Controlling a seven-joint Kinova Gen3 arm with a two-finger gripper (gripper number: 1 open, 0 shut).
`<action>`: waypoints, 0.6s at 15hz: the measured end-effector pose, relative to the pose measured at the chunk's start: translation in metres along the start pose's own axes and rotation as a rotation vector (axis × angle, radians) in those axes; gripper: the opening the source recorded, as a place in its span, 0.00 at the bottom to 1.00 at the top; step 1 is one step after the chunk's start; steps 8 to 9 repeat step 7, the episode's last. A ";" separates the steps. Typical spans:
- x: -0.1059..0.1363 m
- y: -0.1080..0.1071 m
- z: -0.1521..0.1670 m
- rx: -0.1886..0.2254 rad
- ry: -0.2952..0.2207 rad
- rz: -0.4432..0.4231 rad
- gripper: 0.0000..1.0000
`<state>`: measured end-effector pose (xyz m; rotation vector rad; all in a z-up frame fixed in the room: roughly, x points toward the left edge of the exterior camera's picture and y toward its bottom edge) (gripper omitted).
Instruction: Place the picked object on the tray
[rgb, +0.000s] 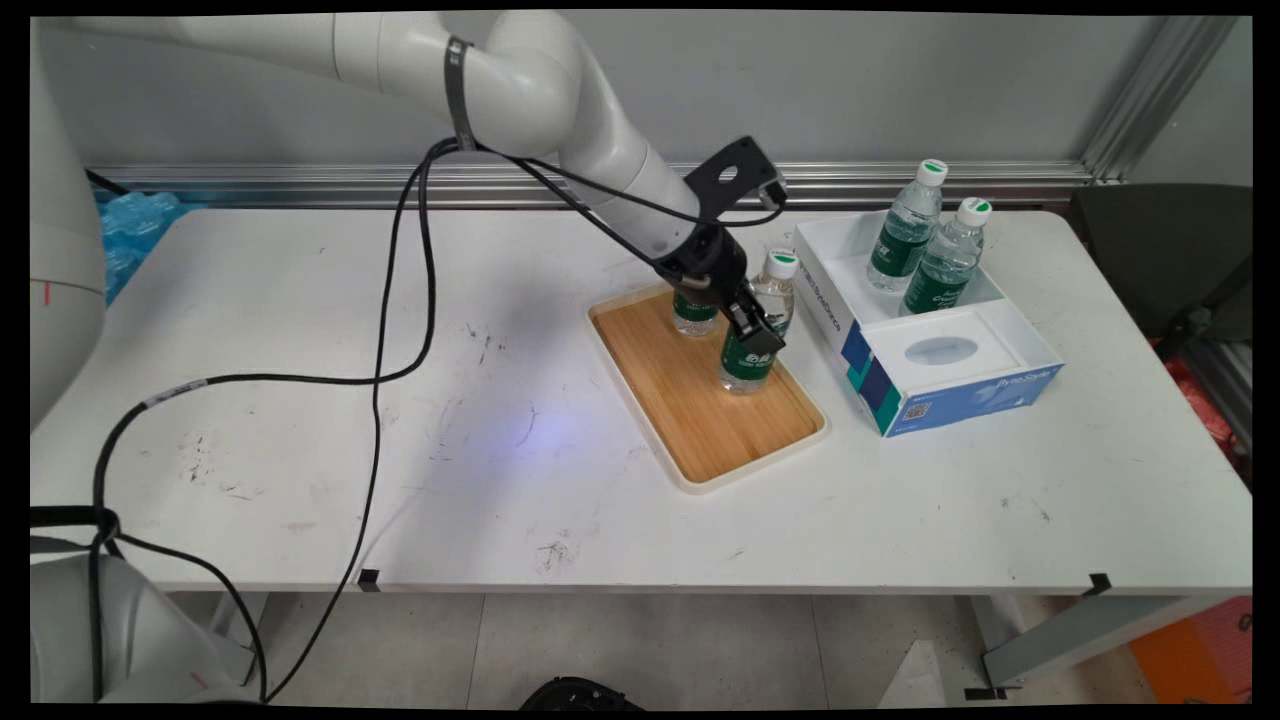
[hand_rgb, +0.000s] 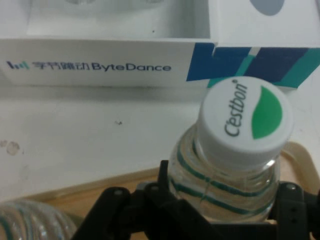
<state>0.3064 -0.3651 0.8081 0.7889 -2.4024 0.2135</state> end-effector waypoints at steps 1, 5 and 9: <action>-0.001 0.000 0.002 0.000 0.004 0.001 0.00; -0.004 0.000 0.009 -0.006 0.022 0.015 1.00; -0.007 0.001 0.009 -0.011 0.026 0.022 1.00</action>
